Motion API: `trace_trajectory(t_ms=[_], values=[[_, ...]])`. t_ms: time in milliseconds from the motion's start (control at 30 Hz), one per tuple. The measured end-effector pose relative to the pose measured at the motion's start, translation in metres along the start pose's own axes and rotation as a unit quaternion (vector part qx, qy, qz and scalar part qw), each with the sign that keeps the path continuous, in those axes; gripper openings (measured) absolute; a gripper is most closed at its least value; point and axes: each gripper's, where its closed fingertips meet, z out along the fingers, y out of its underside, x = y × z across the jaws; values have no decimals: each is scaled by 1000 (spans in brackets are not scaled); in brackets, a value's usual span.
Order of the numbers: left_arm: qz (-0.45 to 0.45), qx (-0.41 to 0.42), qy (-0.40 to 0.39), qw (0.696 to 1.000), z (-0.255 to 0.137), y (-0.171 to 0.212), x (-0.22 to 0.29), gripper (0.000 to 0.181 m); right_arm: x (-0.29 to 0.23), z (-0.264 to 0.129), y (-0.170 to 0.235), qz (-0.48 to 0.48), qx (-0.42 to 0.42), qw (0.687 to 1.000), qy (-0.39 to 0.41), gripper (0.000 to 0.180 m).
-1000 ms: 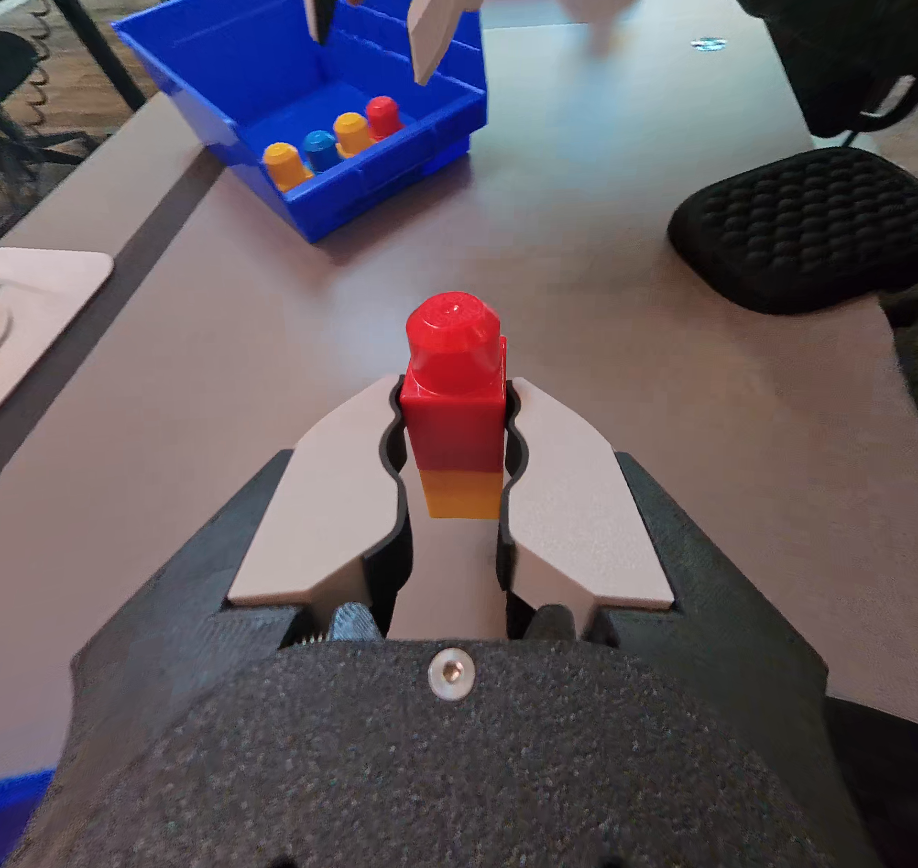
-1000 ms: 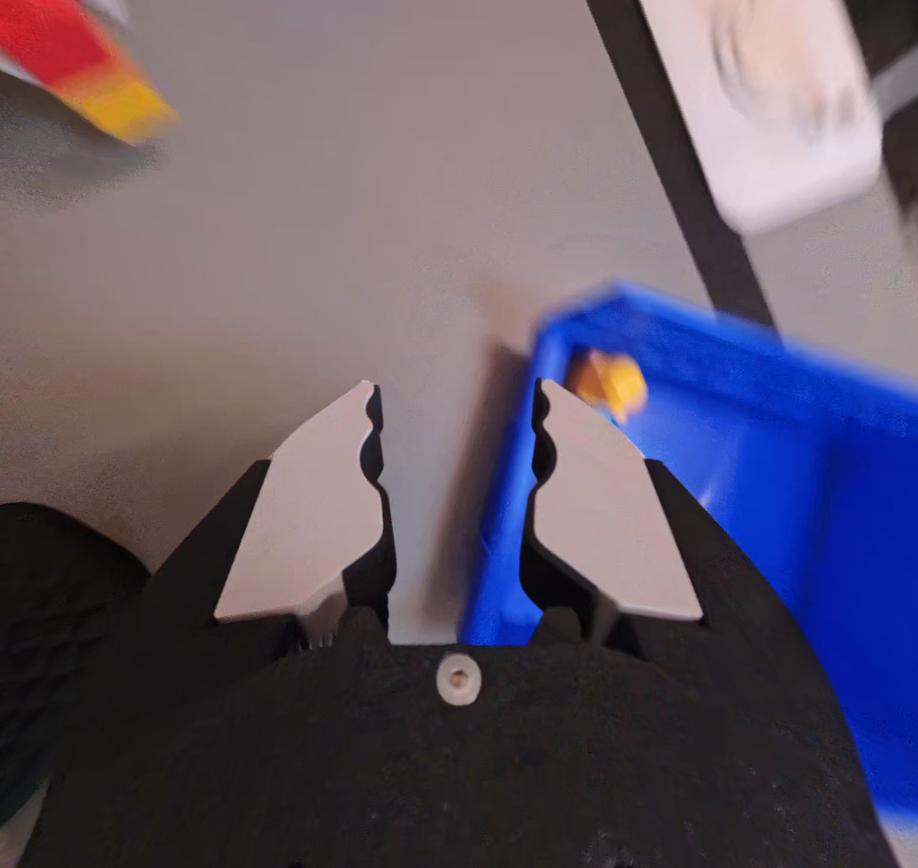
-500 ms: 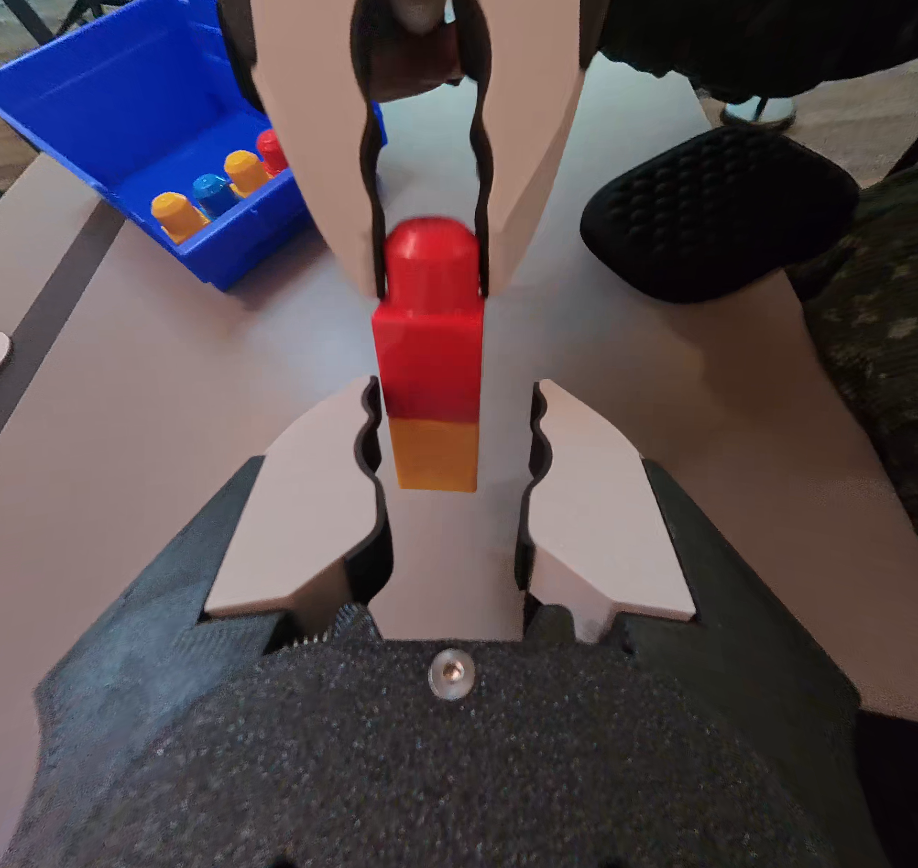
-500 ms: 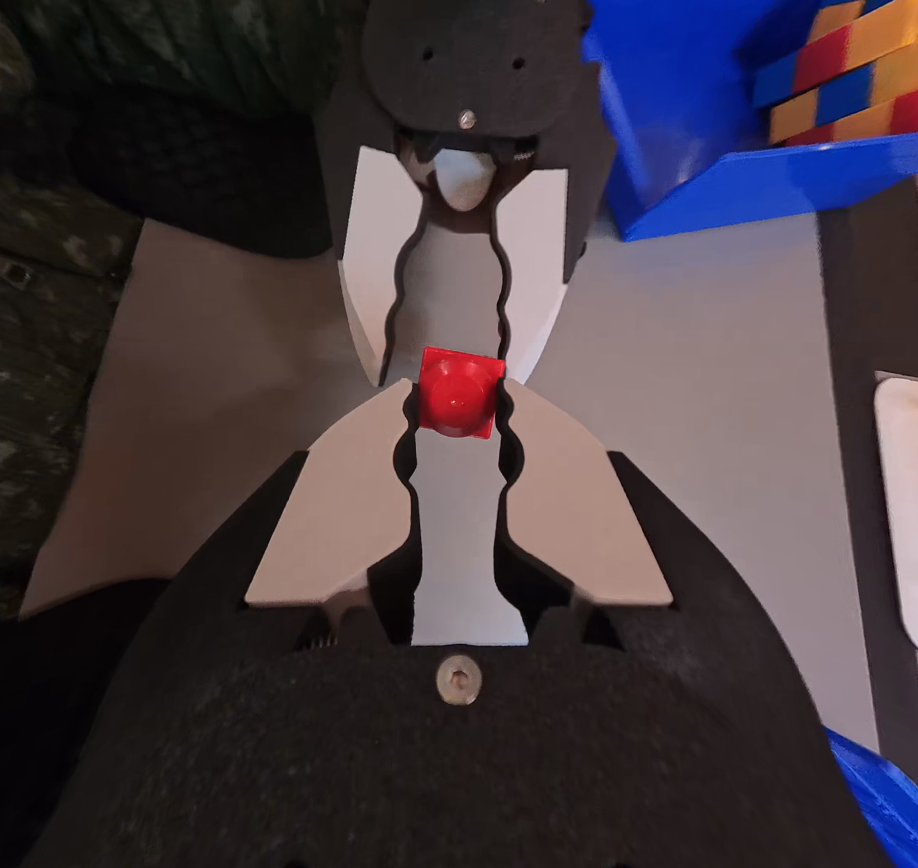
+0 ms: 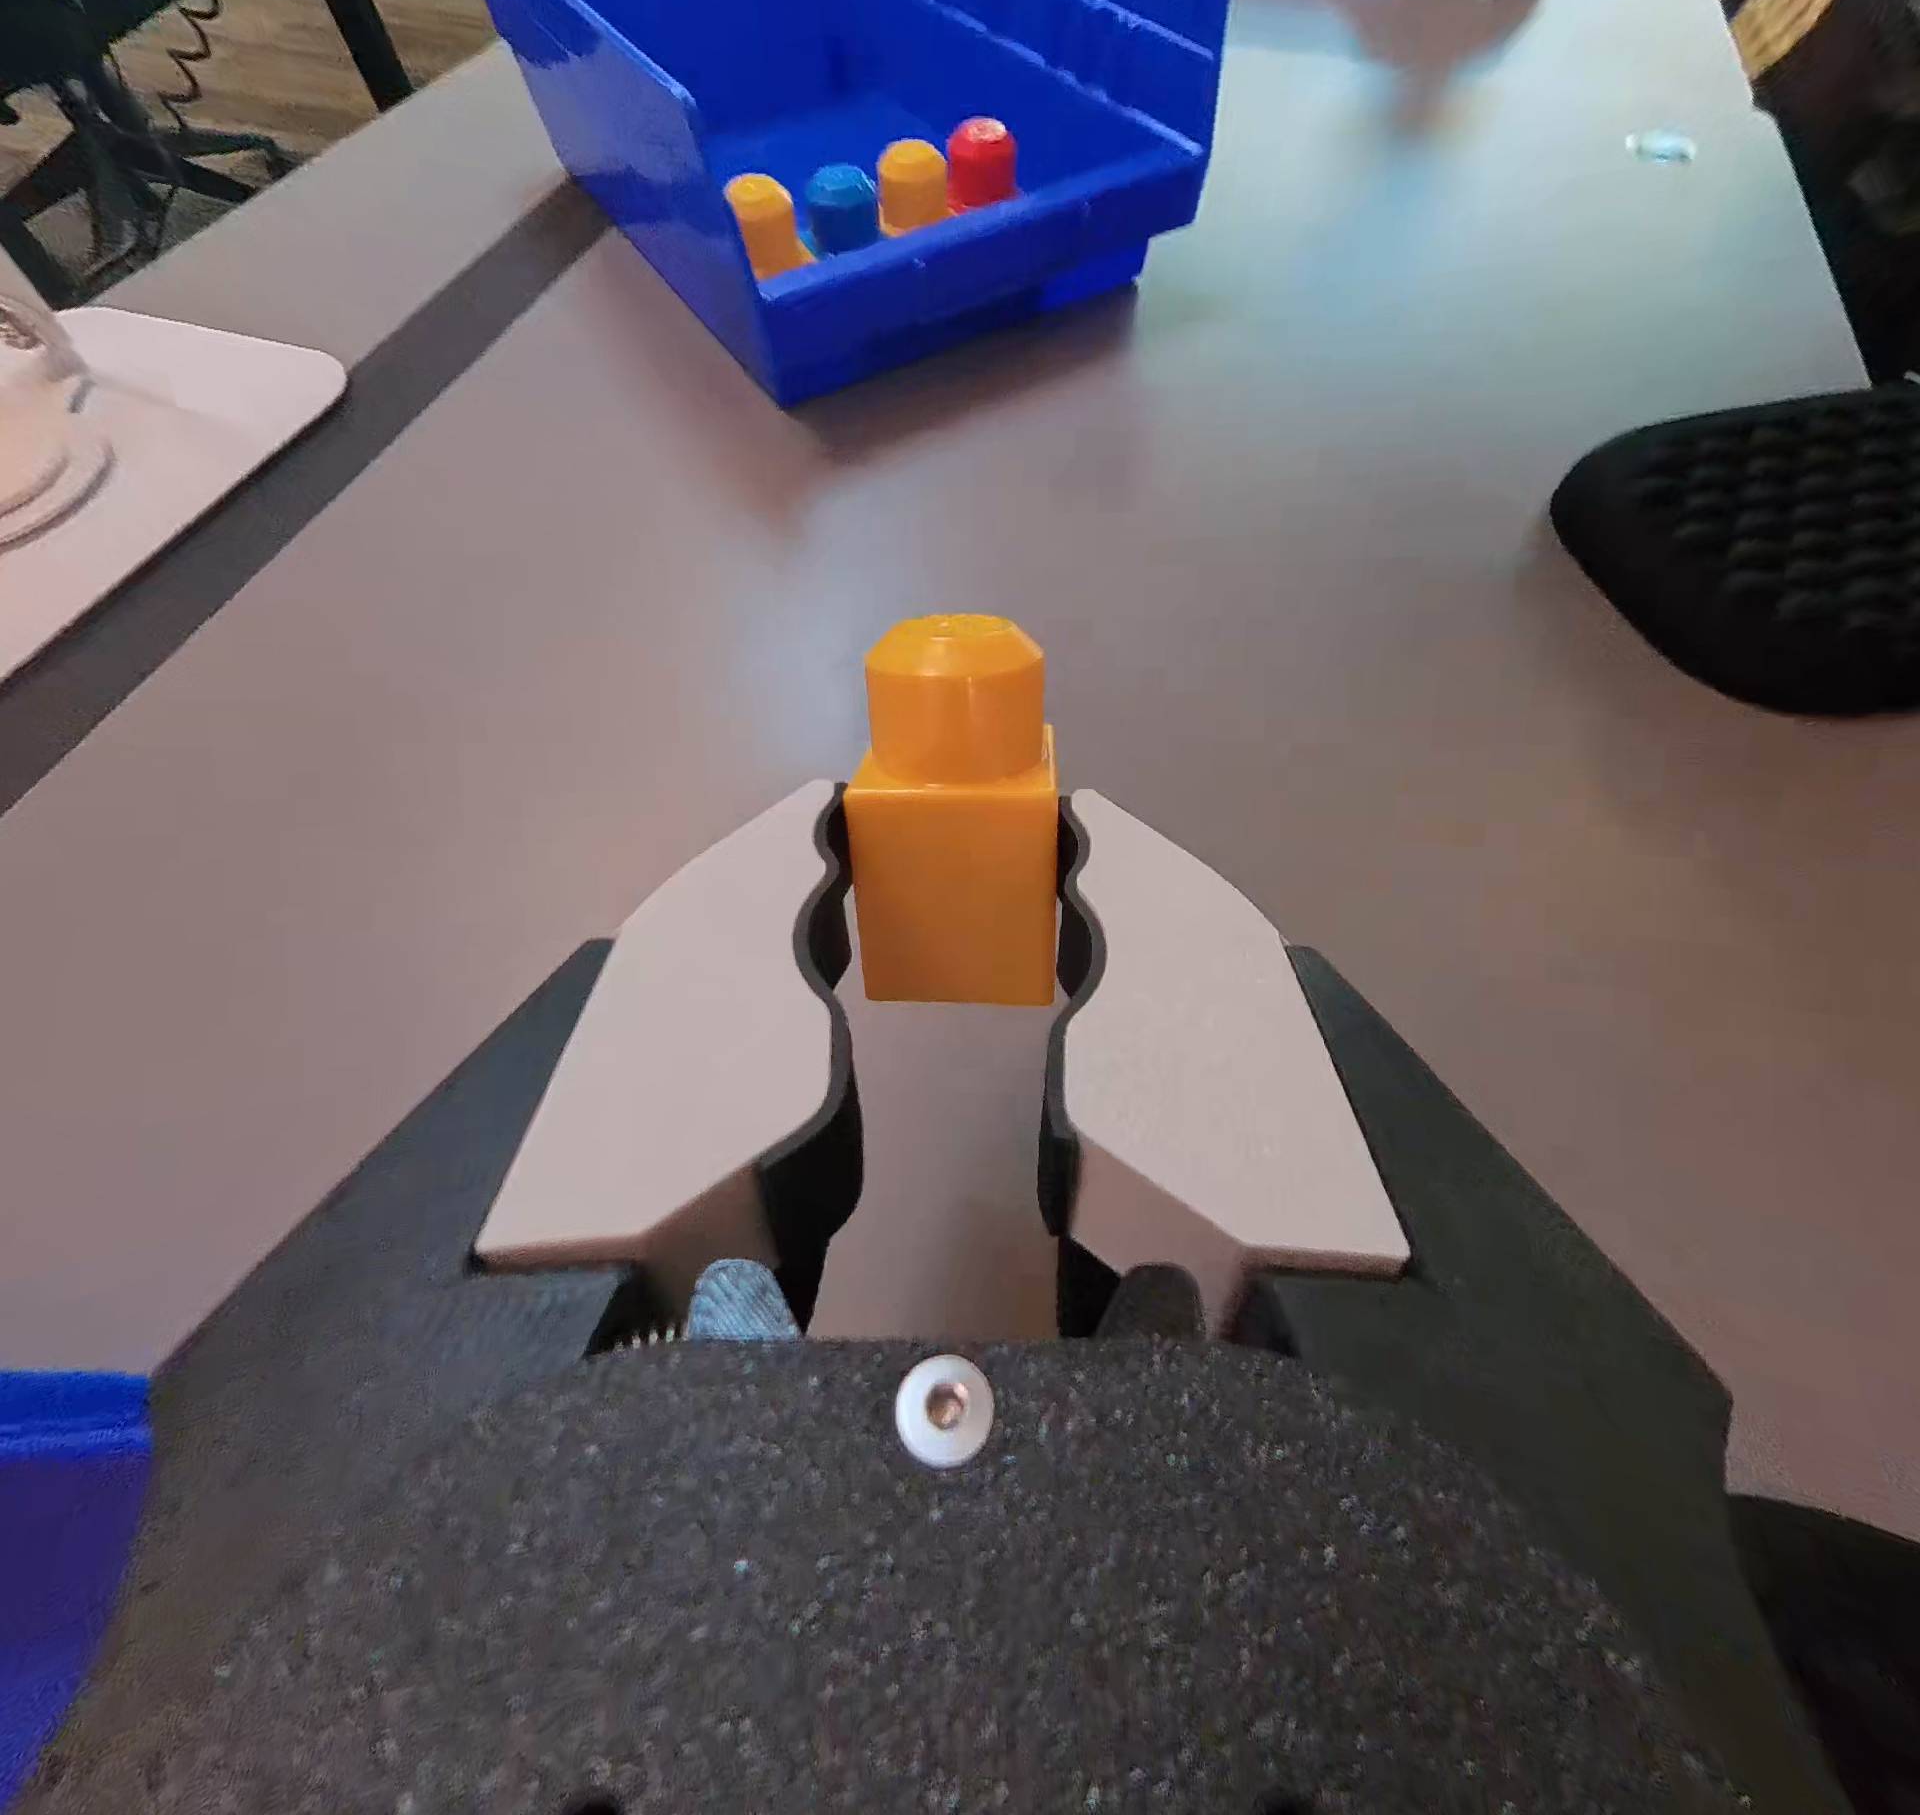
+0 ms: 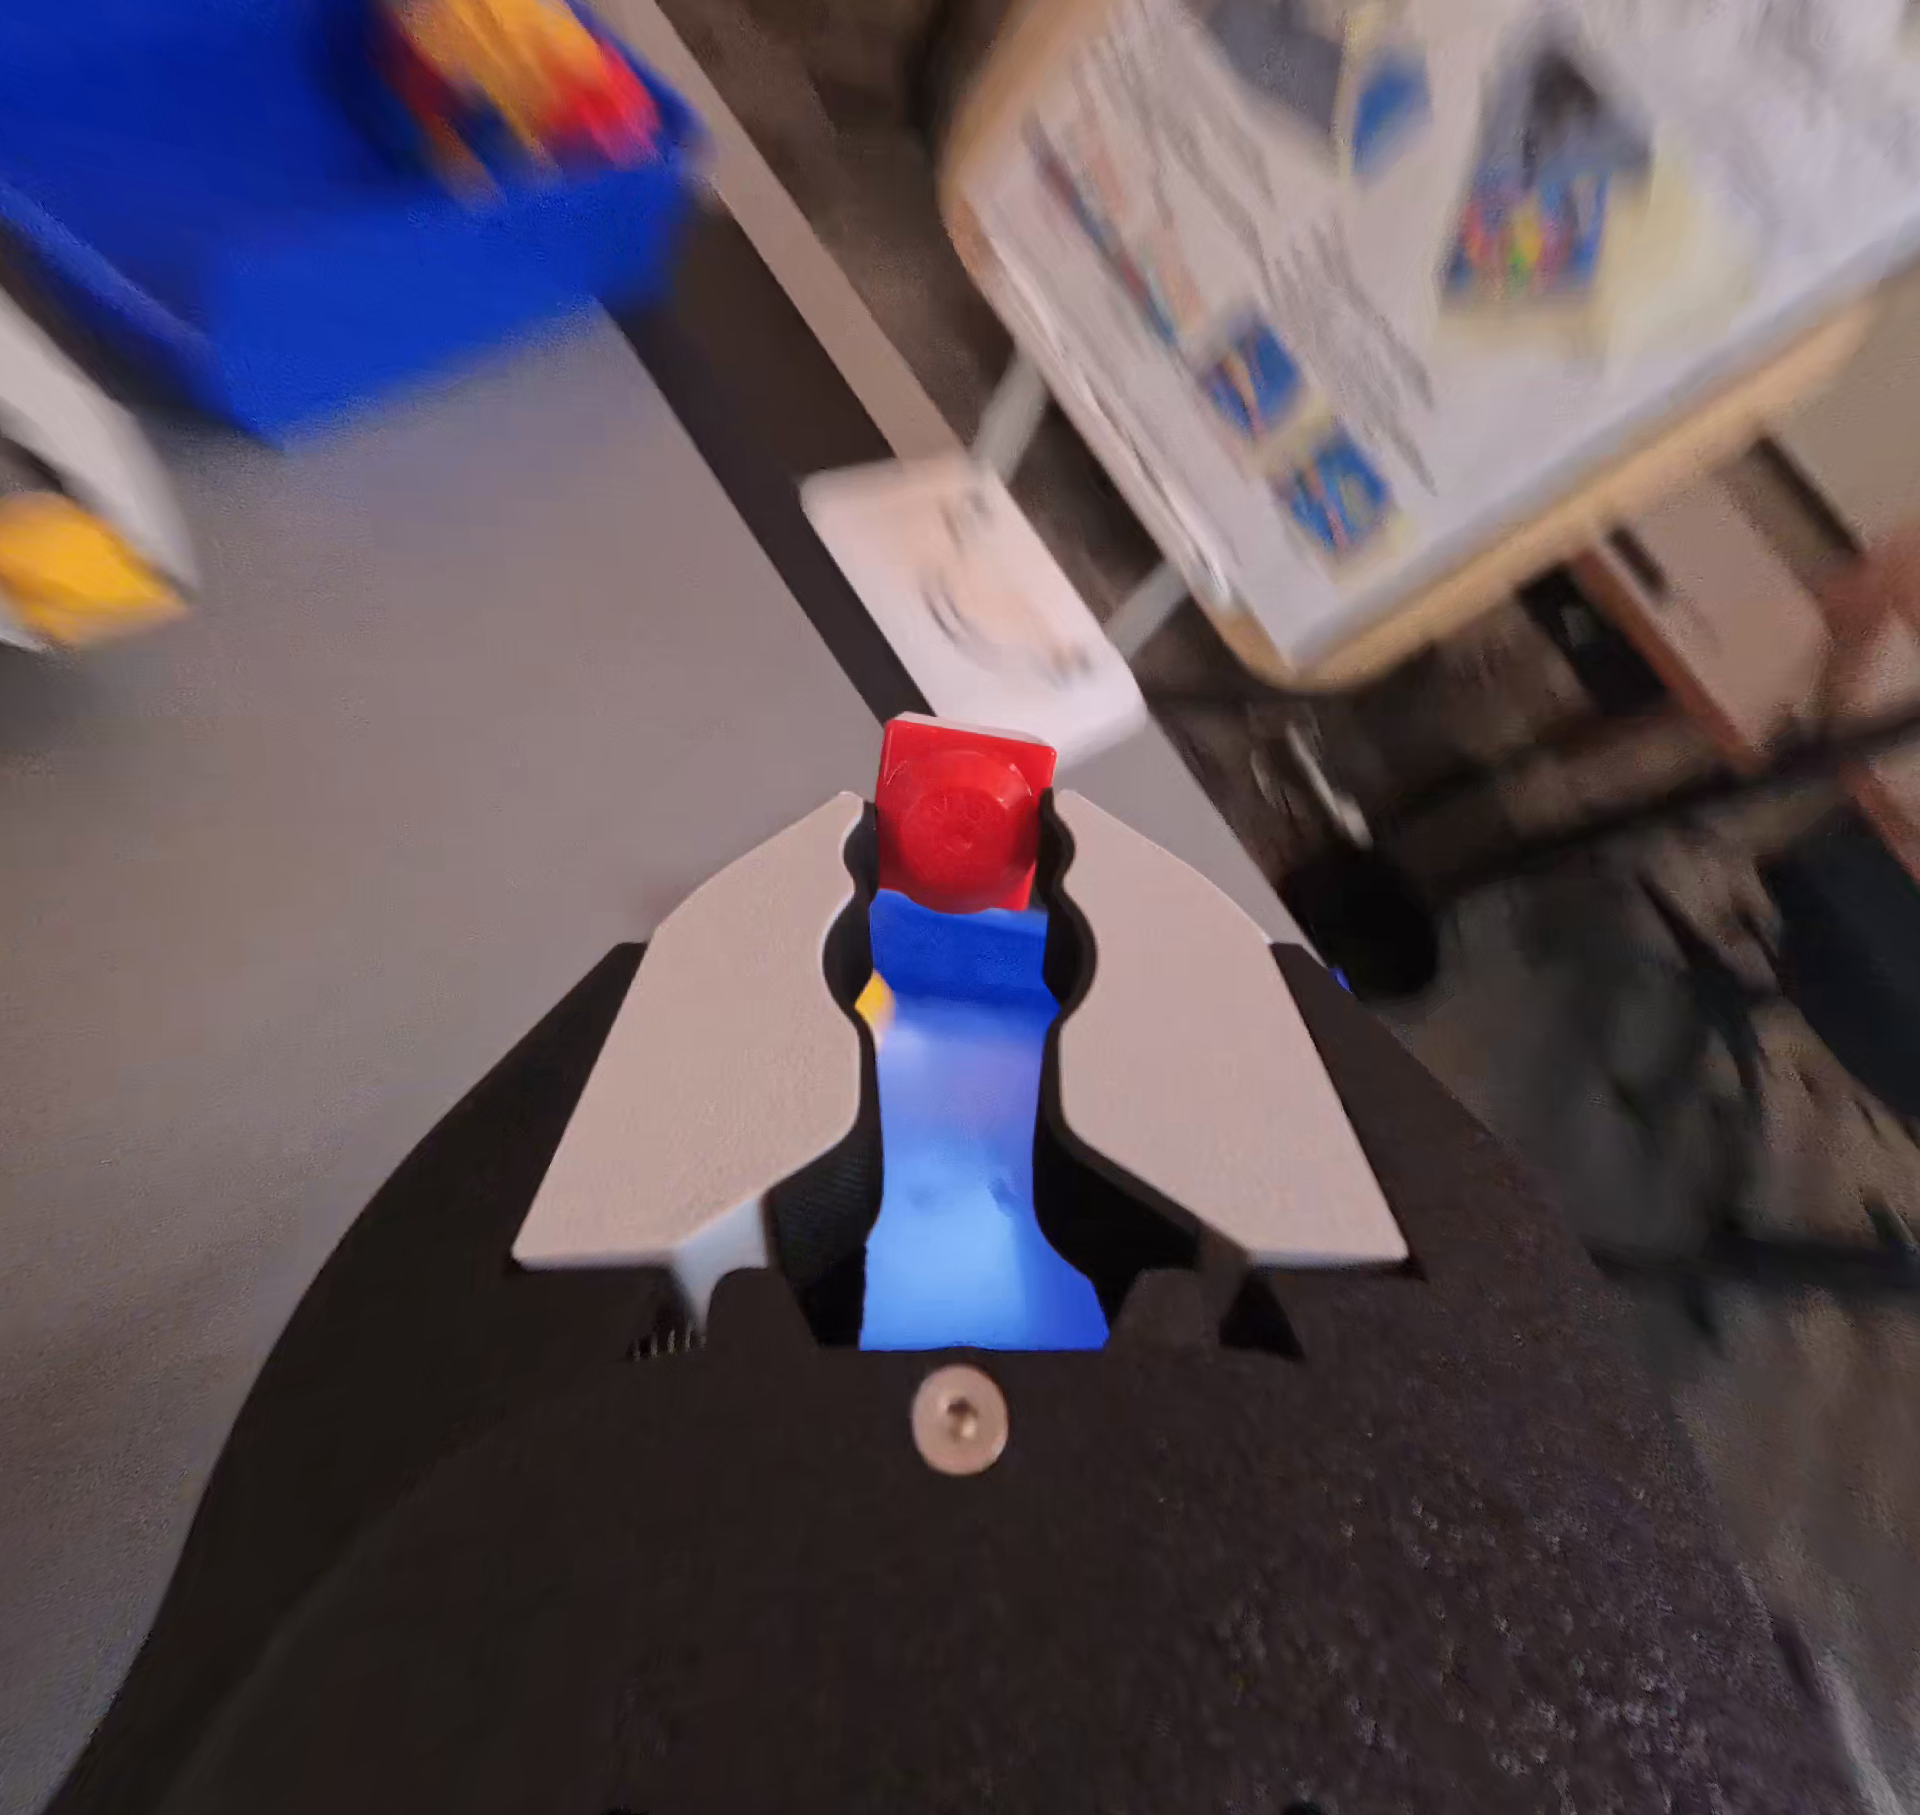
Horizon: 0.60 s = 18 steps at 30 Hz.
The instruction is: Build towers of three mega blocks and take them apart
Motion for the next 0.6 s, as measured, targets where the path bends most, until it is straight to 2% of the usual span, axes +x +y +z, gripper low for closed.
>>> trace_trajectory(t_ms=[33,100,200,267,400,600], values=[[-2,8,-4,1000,-1,0,-2,37,17,13,27,10,-59,998,20,29],[3,8,-9,1000,1,3,-2,37,30,40,79,42,-149,988,6,29],[15,-8,-16,1000,5,10,-3,37,30,76,143,77,-237,968,-23,30],[15,-9,-11,1000,8,11,-1,37,22,95,172,105,-269,956,-48,30],[16,-14,-9,1000,10,16,-2,37,4,123,194,150,-272,946,-94,30],[19,-15,5,1000,13,18,4,37,-11,140,191,167,-257,942,-140,31]])
